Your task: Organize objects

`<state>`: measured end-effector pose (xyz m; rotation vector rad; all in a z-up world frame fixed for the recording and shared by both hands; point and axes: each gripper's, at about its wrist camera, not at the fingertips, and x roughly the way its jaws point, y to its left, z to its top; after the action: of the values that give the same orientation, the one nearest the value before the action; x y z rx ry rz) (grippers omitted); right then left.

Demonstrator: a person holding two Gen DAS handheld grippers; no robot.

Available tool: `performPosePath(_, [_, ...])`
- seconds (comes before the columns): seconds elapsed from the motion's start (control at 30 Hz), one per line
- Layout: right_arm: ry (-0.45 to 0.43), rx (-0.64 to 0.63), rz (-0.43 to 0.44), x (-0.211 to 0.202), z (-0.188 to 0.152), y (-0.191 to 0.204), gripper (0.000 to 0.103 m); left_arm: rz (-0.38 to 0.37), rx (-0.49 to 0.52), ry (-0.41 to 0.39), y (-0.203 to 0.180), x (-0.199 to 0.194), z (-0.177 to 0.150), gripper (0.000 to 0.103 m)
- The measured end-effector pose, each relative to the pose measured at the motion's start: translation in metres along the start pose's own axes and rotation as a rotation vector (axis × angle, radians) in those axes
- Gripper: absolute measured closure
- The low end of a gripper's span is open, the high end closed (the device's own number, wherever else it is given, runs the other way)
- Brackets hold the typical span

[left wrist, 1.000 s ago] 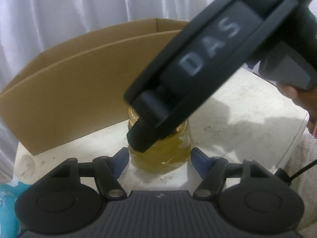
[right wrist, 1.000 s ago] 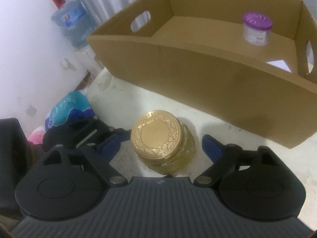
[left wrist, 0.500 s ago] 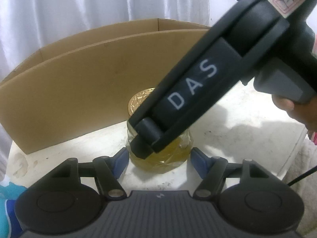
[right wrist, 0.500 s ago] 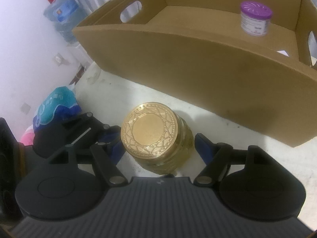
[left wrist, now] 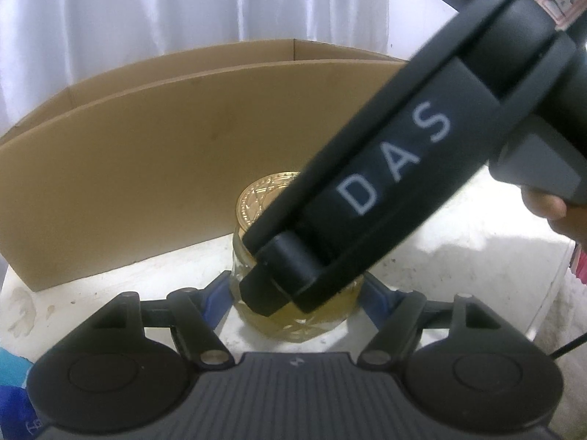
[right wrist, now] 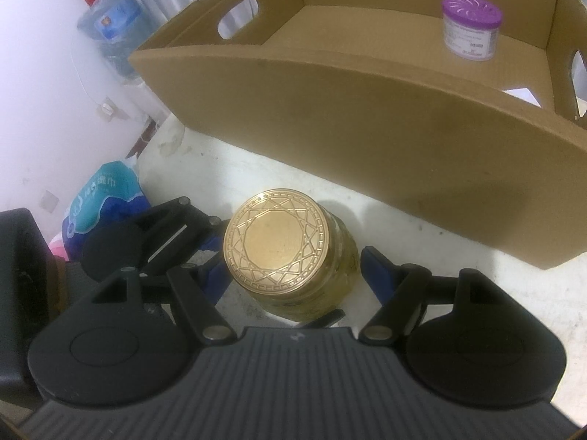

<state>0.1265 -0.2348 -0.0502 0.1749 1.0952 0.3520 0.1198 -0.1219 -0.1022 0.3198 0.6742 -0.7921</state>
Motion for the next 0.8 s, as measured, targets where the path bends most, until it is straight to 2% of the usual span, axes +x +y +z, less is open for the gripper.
performPosePath(0.37, [0.012,0.015,-0.003,0.008,0.000,-0.002,0.027,0.018,-0.016,-0.010,-0.009,-0.011,-0.008,0.030])
performPosePath(0.43, [0.012,0.008,-0.010,0.009,0.001,0.000,0.027,0.020,-0.016,-0.012,-0.008,0.003,0.004,0.030])
performPosePath(0.8, [0.014,0.010,-0.023,0.014,0.004,0.001,0.026,0.024,-0.023,-0.026,-0.016,-0.010,-0.006,0.030])
